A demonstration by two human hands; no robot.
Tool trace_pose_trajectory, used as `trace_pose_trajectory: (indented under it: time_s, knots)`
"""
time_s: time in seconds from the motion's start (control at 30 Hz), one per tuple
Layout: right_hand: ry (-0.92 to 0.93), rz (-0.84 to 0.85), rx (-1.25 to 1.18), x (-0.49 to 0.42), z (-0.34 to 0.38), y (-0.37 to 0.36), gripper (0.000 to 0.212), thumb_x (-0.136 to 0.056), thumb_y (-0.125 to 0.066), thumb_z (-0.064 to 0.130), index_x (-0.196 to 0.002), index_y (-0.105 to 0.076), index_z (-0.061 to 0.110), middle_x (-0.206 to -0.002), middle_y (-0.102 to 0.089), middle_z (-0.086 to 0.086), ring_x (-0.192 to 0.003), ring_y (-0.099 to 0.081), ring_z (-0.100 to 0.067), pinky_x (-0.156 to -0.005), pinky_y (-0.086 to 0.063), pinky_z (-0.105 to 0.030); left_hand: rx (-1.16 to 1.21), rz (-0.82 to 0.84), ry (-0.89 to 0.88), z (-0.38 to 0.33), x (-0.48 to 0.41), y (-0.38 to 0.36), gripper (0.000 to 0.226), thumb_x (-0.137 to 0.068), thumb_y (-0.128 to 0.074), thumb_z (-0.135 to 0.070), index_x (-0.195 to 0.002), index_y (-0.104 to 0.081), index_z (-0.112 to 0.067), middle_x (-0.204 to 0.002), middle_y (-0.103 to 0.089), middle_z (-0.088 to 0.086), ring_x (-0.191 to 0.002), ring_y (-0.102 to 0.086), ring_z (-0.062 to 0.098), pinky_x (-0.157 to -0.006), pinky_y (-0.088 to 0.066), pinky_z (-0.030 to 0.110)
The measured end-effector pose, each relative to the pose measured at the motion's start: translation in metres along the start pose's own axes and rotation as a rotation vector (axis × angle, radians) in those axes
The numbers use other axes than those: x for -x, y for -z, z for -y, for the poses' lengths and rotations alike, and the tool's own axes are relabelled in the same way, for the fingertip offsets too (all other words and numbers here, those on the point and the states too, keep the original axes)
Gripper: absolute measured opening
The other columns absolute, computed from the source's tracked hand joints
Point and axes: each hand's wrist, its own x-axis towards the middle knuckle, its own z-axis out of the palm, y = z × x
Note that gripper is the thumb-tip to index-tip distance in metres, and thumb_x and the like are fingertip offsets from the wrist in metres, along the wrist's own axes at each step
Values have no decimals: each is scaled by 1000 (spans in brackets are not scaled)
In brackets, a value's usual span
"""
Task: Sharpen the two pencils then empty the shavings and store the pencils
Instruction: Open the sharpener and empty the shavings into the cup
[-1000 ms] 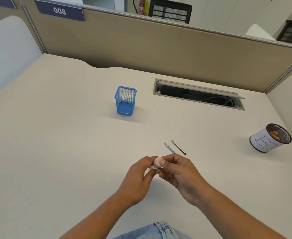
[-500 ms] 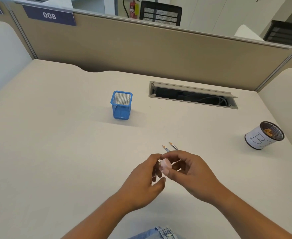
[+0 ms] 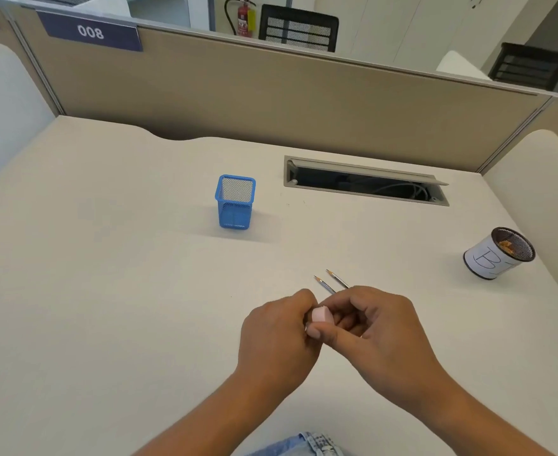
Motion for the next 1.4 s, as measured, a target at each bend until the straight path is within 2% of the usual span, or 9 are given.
trace_pose_trajectory:
  time_s: [0.17, 0.27, 0.33, 0.63, 0.87, 1.0, 1.17, 1.27, 1.4]
  knots:
    - [237, -43, 181, -2, -2, 1, 16, -77, -82, 34, -78, -72, 21, -67, -66, 8, -61, -62, -15, -53, -51, -24, 24, -22, -40, 0, -1, 5, 24, -74, -40, -38, -66, -52, -18, -50, -52, -3, -47, -47, 23, -43, -41, 37]
    - [431, -50, 499, -6, -8, 4, 28, -81, -66, 40, -70, -59, 15, -63, -54, 7, -53, -49, -14, -48, -40, -21, 48, 55, -34, -9, 2, 9, 16, -76, -46, -36, -66, -48, -24, -47, -45, -8, -49, -45, 18, -46, -37, 31]
    - [525, -42, 639, -10, -8, 5, 30, -80, -61, 41, -67, -54, 14, -61, -49, 3, -52, -43, -18, -49, -31, -20, 86, 103, -14, -15, 4, 9, 9, -74, -50, -34, -70, -53, -27, -51, -54, -8, -52, -51, 18, -48, -42, 31]
    - [780, -3, 597, -24, -15, 12, 45, -94, -40, 37, -55, -43, 14, -50, -41, -1, -54, -21, -15, -52, -17, -24, 88, 321, -24, -32, -2, 12, 21, -74, -38, -35, -59, -47, -22, -55, -54, 1, -55, -46, 20, -51, -40, 32]
    - [776, -33, 673, -17, -17, 25, 32, -81, -53, 27, -54, -45, 13, -50, -42, -3, -45, -32, -22, -53, -18, -24, 46, 304, 0, -46, 0, 1, 16, -67, -37, -29, -52, -35, -23, -51, -49, 1, -54, -43, 18, -51, -38, 31]
    - [749, -83, 695, -11, -15, 32, 31, -78, -56, 28, -53, -43, 15, -49, -41, -2, -51, -22, -17, -52, -17, -24, 74, 187, -14, -51, 4, -5, 32, -63, -29, -46, -61, -49, -22, -60, -64, 3, -57, -55, 24, -52, -45, 34]
    - [749, -41, 591, -12, -11, 41, 39, -89, -45, 31, -54, -40, 13, -50, -37, -2, -52, -22, -17, -49, -18, -25, 143, 91, -47, -57, 1, -10, 29, -67, -35, -45, -71, -52, -22, -56, -61, 4, -53, -53, 24, -48, -44, 34]
    - [609, 47, 481, -10, -7, 45, 35, -90, -47, 33, -63, -44, 11, -58, -40, 1, -52, -32, -16, -45, -27, -29, 161, 54, 0, -54, -1, -10, 31, -76, -42, -46, -74, -58, -19, -55, -62, 3, -53, -55, 22, -48, -48, 38]
    - [320, 137, 349, -5, -3, 47, 19, -84, -59, 45, -80, -51, 28, -74, -51, 11, -64, -49, -15, -53, -40, -21, 121, 29, 57, -49, -4, -6, 20, -75, -52, -36, -70, -60, -19, -53, -59, -1, -51, -55, 19, -48, -50, 37]
